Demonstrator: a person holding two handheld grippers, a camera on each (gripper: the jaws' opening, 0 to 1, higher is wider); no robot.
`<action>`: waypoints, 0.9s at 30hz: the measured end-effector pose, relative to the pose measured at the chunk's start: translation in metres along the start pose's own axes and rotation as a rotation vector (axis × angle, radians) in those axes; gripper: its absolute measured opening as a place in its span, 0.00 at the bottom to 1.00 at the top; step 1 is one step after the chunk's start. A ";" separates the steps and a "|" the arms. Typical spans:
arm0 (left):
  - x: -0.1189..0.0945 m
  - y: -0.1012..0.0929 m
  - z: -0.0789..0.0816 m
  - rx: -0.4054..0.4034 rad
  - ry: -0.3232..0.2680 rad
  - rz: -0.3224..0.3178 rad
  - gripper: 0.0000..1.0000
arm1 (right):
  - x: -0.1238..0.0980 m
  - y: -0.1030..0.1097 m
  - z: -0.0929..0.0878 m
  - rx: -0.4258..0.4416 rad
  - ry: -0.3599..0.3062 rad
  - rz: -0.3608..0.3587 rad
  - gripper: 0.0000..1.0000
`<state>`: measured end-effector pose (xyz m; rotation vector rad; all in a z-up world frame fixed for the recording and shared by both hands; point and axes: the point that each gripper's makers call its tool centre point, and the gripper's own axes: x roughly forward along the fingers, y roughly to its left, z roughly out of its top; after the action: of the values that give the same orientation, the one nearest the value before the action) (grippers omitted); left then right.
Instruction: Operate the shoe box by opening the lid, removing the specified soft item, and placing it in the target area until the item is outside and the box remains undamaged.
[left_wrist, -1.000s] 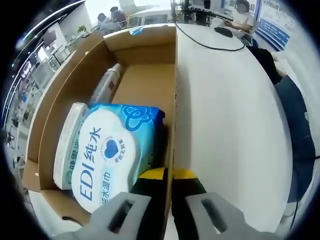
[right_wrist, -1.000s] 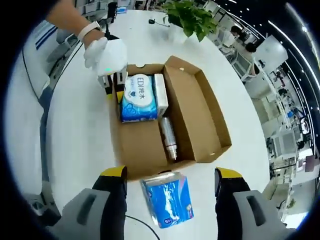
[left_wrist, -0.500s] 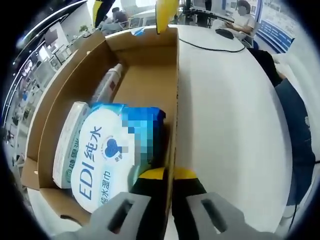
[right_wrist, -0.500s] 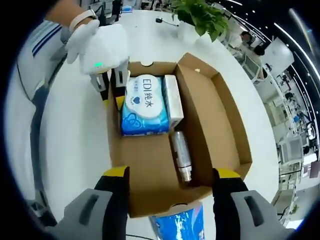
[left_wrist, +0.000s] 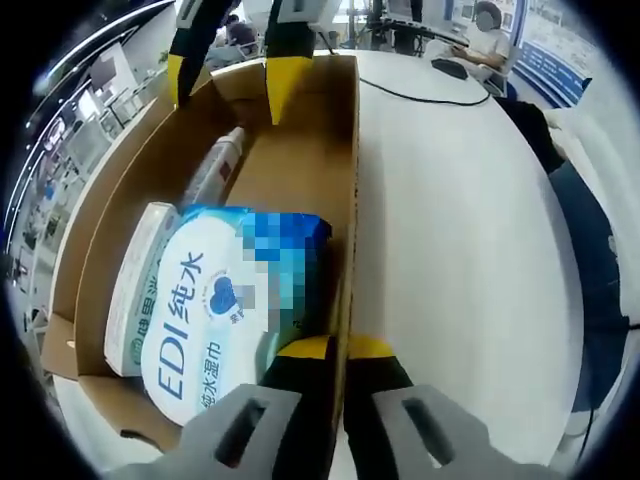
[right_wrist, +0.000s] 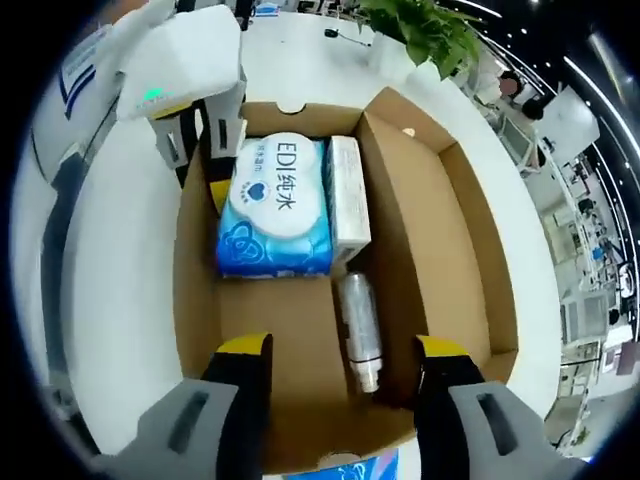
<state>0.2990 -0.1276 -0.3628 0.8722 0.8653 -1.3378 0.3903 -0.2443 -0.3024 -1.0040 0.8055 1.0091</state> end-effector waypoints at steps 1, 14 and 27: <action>0.000 0.000 0.000 0.000 0.001 -0.001 0.01 | 0.004 0.001 -0.002 0.002 0.007 0.010 0.54; 0.000 -0.001 0.000 -0.002 0.003 -0.005 0.01 | 0.035 0.003 -0.016 -0.014 0.051 0.026 0.51; 0.001 0.000 -0.001 0.002 0.010 0.000 0.01 | 0.048 0.008 -0.020 -0.019 0.070 0.029 0.49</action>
<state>0.2986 -0.1267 -0.3638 0.8814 0.8710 -1.3354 0.3973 -0.2477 -0.3543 -1.0511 0.8717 1.0129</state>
